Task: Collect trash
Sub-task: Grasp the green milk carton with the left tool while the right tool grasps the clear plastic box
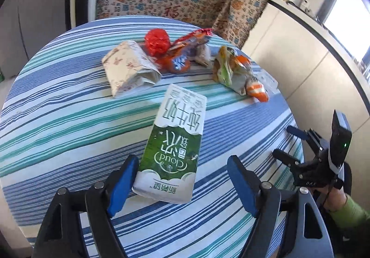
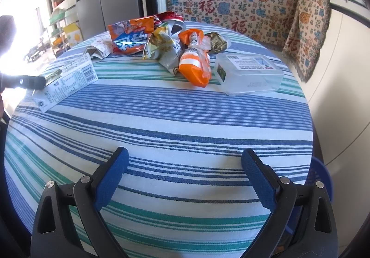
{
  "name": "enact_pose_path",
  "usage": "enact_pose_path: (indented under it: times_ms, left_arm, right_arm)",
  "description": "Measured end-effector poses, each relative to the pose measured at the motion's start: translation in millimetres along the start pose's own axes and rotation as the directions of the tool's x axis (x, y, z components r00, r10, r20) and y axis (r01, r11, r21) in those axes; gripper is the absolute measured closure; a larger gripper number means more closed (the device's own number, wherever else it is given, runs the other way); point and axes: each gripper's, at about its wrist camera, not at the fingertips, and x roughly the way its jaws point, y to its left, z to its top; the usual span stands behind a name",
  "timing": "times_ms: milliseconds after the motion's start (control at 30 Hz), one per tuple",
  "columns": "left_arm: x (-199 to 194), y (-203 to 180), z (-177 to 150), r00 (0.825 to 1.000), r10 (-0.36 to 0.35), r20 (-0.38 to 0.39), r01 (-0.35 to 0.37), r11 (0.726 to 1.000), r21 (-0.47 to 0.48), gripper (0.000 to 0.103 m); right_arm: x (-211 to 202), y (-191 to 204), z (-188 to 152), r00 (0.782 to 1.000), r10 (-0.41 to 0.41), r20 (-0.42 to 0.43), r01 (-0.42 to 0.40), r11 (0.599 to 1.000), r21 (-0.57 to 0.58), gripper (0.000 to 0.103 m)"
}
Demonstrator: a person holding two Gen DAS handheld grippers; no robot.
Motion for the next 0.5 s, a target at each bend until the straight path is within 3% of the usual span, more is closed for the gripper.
enact_pose_path:
  times_ms: [167,433,500]
  left_arm:
    - [24,-31,-3,0.994,0.113,-0.016,-0.110,0.986,0.123,0.023]
    - [43,-15,9,0.966,0.255,0.046,-0.254,0.967,-0.030,0.025]
    - [41,-11,6,0.960,0.273,0.065,-0.271,0.962,-0.038,0.033]
  right_arm:
    - [0,1,1,1.000,0.003,-0.002,-0.003,1.000,-0.002,0.004]
    - [-3,-6,-2,1.000,-0.001,-0.006,0.001,1.000,-0.001,0.007]
    - [-4,-15,-1,1.000,-0.022,-0.002,0.022,1.000,0.020,0.008]
